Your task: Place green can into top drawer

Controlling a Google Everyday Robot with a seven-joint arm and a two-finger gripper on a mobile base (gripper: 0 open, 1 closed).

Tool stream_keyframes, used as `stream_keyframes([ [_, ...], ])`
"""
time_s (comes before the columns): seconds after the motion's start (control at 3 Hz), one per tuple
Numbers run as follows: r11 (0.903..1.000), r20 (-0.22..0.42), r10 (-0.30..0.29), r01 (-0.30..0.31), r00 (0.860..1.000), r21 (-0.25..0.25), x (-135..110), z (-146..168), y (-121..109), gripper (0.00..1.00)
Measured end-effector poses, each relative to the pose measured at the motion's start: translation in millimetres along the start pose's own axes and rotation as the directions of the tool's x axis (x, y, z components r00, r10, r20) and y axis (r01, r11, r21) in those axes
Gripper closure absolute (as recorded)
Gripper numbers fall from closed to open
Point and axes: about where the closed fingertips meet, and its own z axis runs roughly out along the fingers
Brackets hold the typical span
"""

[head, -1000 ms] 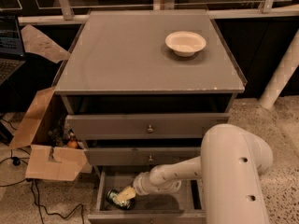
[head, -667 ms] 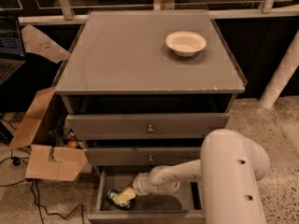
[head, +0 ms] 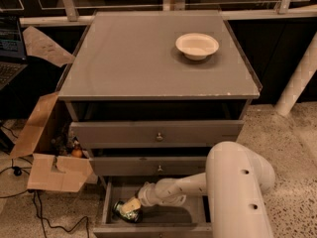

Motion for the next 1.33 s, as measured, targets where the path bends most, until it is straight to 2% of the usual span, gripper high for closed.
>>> stream_keyframes([
  [0.33,0.9982,0.031,0.023,-0.025,0.999,0.054,-4,19,-6,0.0],
  [0.67,0.9982,0.031,0.023,-0.025,0.999,0.054,-4,19,-6,0.0],
  [1.0,0.9971,0.041,-0.01,0.007,0.999,0.076,-1,20,-5,0.0],
  [1.33,0.9931,0.049,0.001,-0.007,0.999,0.117,22,53,5,0.0],
])
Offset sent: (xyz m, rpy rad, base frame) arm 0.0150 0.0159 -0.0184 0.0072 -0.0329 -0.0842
